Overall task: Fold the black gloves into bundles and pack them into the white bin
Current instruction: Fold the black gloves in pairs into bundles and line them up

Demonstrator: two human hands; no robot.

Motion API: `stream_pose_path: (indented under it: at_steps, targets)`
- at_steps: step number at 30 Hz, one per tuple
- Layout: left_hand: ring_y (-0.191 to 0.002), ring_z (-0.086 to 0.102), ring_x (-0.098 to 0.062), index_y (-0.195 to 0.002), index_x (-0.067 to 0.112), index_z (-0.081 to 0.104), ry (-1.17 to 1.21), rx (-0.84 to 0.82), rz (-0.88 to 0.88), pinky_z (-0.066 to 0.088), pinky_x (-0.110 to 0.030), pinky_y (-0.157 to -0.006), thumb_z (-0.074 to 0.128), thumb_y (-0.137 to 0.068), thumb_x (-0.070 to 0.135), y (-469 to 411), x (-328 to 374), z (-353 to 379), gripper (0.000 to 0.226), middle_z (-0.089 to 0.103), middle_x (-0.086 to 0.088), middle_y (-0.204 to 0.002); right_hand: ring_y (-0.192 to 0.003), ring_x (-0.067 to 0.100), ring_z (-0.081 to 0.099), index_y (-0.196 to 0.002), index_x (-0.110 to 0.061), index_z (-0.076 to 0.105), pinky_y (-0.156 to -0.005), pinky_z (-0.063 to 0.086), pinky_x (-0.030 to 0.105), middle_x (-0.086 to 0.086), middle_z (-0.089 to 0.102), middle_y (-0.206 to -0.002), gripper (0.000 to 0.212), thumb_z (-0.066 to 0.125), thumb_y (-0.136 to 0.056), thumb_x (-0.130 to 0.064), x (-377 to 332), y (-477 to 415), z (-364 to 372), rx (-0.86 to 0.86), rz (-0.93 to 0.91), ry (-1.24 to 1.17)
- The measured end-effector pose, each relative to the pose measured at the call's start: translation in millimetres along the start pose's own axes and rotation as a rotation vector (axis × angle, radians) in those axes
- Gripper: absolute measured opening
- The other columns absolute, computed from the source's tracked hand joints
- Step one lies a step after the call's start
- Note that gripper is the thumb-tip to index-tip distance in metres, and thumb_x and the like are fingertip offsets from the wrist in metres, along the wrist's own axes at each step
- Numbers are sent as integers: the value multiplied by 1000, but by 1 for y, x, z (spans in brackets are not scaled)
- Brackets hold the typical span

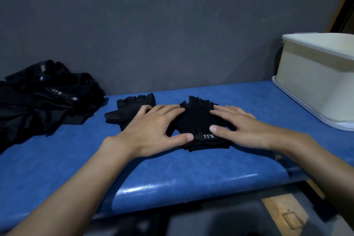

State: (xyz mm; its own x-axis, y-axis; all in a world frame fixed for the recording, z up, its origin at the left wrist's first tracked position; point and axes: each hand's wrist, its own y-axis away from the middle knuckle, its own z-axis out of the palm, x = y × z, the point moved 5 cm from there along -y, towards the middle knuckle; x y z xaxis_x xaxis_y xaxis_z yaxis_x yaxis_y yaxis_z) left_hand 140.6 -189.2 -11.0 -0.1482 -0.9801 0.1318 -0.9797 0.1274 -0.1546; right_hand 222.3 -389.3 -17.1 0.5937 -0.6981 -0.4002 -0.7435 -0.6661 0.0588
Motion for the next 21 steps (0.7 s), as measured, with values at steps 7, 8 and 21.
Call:
stream_pose_path:
  at_steps: [7,8,21]
  targets:
    - [-120,52,-5,-134,27,55,200,199,67,38,-38,-109,49,-93,35,-3,-6,-19,42,58,20,-128,-147,6,9,-148,-36,32,-121,9,38,-16,20,-159,73,37,-83,-68,0,1,-4,47,-20,-33]
    - [-110,54,-2,-128,26,60,205,232,58,41,-39,-105,52,-93,21,-3,-12,-20,36,60,21,-119,-146,5,13,-146,-35,37,-121,12,39,-15,25,-157,73,38,-81,-68,-1,2,-6,84,-35,-75]
    - [-97,53,-9,-100,33,71,94,222,98,43,-43,-93,65,-87,35,-1,-18,-13,14,59,18,-102,-136,-5,30,-116,-56,57,-116,29,35,-29,43,-141,55,49,-67,-80,3,4,-2,67,-146,-189]
